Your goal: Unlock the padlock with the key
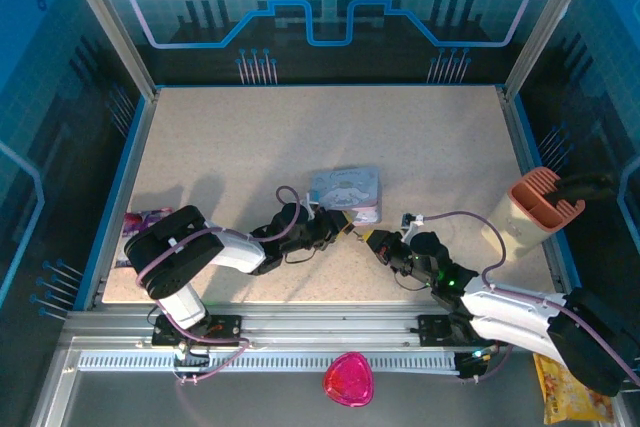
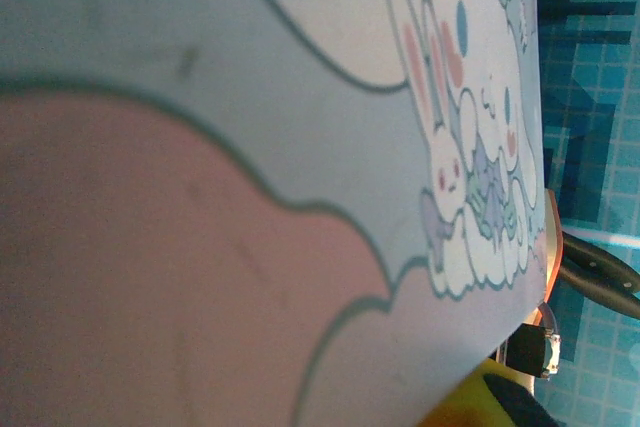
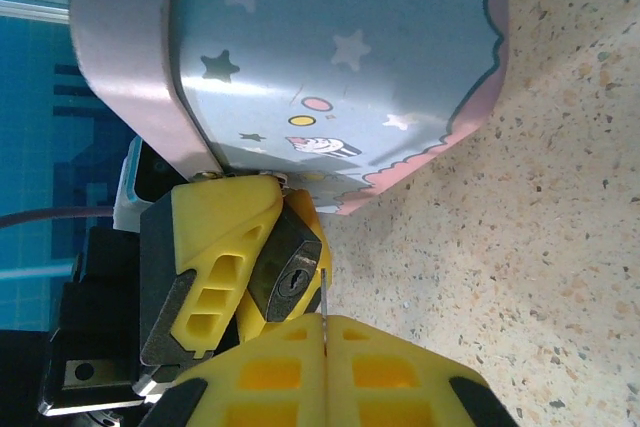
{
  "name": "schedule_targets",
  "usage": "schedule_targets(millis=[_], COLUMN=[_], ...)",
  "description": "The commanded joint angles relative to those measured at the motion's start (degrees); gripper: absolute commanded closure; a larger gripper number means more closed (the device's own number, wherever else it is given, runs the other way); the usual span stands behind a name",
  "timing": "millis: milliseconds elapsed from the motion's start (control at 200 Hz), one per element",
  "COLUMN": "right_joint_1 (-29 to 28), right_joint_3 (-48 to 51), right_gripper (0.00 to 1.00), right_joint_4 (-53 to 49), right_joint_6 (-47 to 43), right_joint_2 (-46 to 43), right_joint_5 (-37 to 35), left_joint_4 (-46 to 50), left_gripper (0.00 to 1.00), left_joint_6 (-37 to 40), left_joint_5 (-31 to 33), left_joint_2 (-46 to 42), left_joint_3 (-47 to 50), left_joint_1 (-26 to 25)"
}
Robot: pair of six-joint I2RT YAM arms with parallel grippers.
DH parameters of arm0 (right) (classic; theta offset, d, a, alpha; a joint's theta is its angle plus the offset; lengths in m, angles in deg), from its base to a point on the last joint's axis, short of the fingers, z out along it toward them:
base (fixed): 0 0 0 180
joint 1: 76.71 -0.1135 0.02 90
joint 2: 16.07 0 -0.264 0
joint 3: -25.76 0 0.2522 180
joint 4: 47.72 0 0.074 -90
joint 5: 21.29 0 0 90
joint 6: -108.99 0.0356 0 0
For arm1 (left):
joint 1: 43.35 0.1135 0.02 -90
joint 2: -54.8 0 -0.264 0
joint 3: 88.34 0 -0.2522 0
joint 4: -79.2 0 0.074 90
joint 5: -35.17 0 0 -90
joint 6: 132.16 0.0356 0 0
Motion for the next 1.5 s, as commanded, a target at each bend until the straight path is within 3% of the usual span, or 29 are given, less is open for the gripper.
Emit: schedule_targets(millis=[0, 585, 1101, 1496], right_joint_1=[-0.6, -1.0, -1.3, -1.4], right_joint_3=[-1.4, -1.6, -1.4, -1.6], right_gripper=[1.0, 1.0, 1.0, 1.0], right_joint_4=[0.5, 3.0, 0.0, 3.5], right_joint_6=[-0.2, 0.1, -0.1, 0.3], right_joint_2=[-0.9, 0.8, -2.7, 0.9], right_joint_5=[-1.0, -0.5, -1.6, -1.1], left_joint_4=[-4.3, -4.1, -4.6, -6.0], left_gripper=[0.98, 0.98, 0.97, 0.97], left_joint_6=[-0.8, -0.8, -1.2, -3.6], left_joint_5=[-1.2, -1.2, -1.1, -1.6], left_joint_2=[-2.1, -1.6, -1.1, -2.4], left_joint_3=[0.0, -0.5, -0.5, -1.5], left_joint_1=[-0.5, -0.7, -0.7, -2.5])
